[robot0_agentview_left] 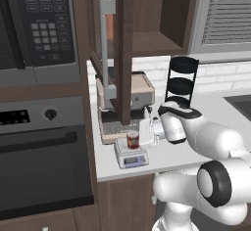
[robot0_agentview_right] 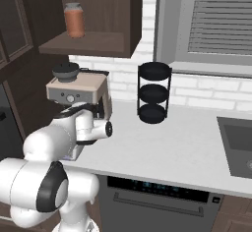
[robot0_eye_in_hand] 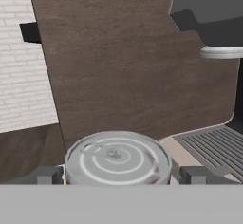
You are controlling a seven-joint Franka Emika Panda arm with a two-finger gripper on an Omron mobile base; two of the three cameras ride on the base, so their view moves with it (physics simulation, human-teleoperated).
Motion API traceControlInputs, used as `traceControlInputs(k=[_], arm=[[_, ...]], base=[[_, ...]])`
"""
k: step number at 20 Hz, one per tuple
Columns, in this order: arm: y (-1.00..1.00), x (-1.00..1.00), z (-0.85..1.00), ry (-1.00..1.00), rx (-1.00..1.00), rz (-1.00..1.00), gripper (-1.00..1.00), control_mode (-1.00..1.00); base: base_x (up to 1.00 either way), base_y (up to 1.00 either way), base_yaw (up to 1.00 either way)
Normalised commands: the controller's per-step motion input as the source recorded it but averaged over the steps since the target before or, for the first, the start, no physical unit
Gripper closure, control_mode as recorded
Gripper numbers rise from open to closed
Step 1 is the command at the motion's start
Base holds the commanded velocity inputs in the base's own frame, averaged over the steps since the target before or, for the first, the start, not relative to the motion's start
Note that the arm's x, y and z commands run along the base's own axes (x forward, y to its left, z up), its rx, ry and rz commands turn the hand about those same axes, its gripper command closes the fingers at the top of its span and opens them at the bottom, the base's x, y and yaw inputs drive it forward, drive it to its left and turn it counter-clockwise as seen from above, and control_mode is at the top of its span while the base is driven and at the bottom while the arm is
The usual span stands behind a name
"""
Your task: Pick the canned food and place it on the digital scale for weighing, and close the cabinet.
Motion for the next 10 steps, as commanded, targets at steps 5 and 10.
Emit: traceControlInputs(k=[5,10], arm=[[-0.05,-0.10,0.23,-0.13,0.00,0.00,-1.00,-1.00],[0.00,-0.03,0.46,-0.15,-0.01,0.00,-1.00,-1.00]], base=[[0.00,0.00,0.00],[0.00,0.00,0.00]])
